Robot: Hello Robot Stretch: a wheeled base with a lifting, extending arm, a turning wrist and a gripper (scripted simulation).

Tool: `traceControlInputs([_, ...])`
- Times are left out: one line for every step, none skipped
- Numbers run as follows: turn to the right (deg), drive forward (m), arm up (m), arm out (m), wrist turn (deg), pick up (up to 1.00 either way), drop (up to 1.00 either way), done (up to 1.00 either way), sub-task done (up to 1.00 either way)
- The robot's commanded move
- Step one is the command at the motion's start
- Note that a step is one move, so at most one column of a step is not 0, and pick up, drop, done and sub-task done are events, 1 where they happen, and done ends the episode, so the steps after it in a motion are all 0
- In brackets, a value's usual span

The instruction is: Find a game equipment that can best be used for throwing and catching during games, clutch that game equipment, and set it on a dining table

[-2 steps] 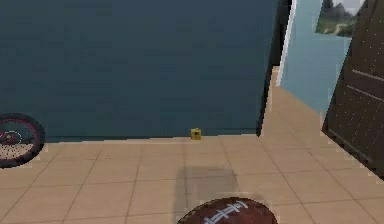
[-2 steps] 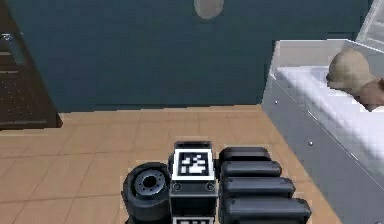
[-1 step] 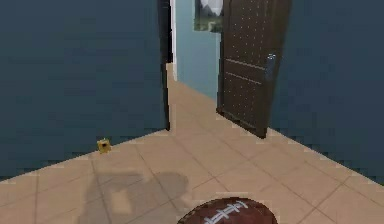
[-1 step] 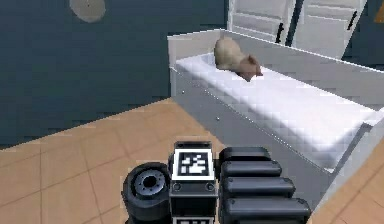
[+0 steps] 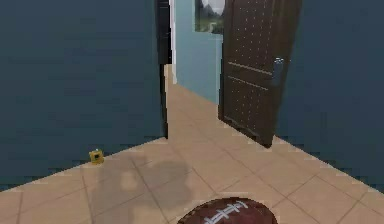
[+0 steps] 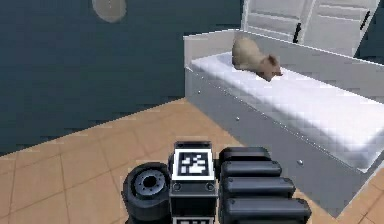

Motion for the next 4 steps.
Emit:
traceControlInputs([0.0,1.0,0.0,0.0,0.0,0.0,0.0,0.0,0.0])
traceControlInputs([3.0,0.0,0.0,0.0,0.0,0.0,0.0,0.0,0.0])
traceControlInputs([0.0,0.8,0.0,0.0,0.0,0.0,0.0,0.0,0.0])
traceControlInputs([6.0,0.0,0.0,0.0,0.0,0.0,0.0,0.0,0.0])
